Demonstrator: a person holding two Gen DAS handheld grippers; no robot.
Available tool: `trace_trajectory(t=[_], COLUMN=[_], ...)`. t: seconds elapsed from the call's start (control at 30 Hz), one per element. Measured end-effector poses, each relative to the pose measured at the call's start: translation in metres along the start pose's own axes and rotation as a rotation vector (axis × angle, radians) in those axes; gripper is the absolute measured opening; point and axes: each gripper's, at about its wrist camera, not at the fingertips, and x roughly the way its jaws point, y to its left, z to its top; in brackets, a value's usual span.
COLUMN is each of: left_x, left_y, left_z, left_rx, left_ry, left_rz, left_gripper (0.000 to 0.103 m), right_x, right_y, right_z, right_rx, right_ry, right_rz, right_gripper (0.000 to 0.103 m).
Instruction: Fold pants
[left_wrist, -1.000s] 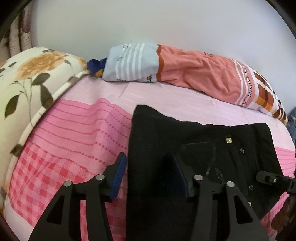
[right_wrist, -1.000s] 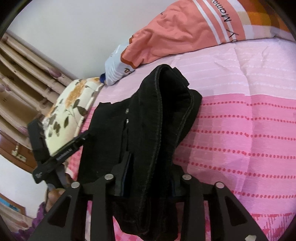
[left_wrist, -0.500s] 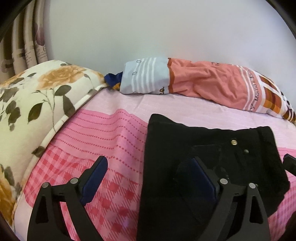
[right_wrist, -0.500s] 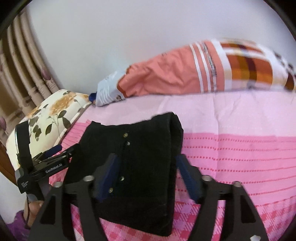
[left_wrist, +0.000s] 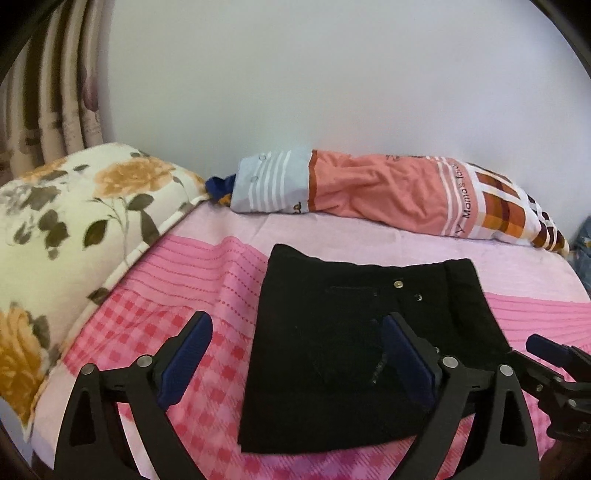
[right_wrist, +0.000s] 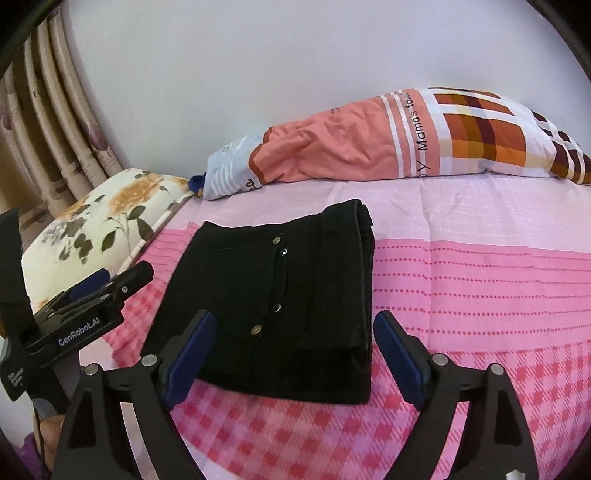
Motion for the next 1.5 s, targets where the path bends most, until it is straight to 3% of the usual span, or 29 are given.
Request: trace_trajectory(t=[0.2, 0.37, 0.5, 0.6, 0.77, 0.9, 1.13, 1.5], left_x=[-0.040, -0.078, -0.107, -0.127, -0.160, -0.168, -0.181, -0.179], left_y=[-0.005, -0.009, -0.008, -0.013, -0.020, -0.024, -0.032, -0.017], left_z=[0.000, 0.005, 0.010, 0.017, 0.021, 0.025, 0.019, 0.014], left_rx=[-0.008, -0.009, -0.032, -0.030, -0.063, -0.079, -0.073, -0.118], left_ry=[-0.061, -0.130, -0.193, -0.223, -0.298, -0.282, -0.324, -0.276], left_rz=[0.022, 0.087, 0.066, 0.103, 0.098, 0.058, 0.147, 0.080], left_gripper=[0.098, 0.101, 0.103, 0.103, 0.103, 0.103, 0.103, 0.103], right_x=[-0.027, -0.045, -0.061, -0.072, -0.089, -0.098, -0.109, -0.118], right_y=[0.008, 0.013, 0.016, 0.018, 0.018, 0.015, 0.010, 0.022], right_z=[-0.004, -0.006, -0.007, -0.008, -0.010, -0.011, -0.013, -0.017], right_rx=[-0.010, -0.015, -0.021, -0.025, -0.028, -0.020, -0.014, -0.054], right_ry=[-0.022, -0.035, -0.055, -0.073, -0.096, -0.109, -0.120, -0.136], right_rz=[0.021, 0.036, 0.050, 0.058, 0.066, 0.063, 0.063, 0.045], right_gripper=[0.088, 0.089, 0.090, 0.092, 0.093, 0.093, 0.093, 0.094])
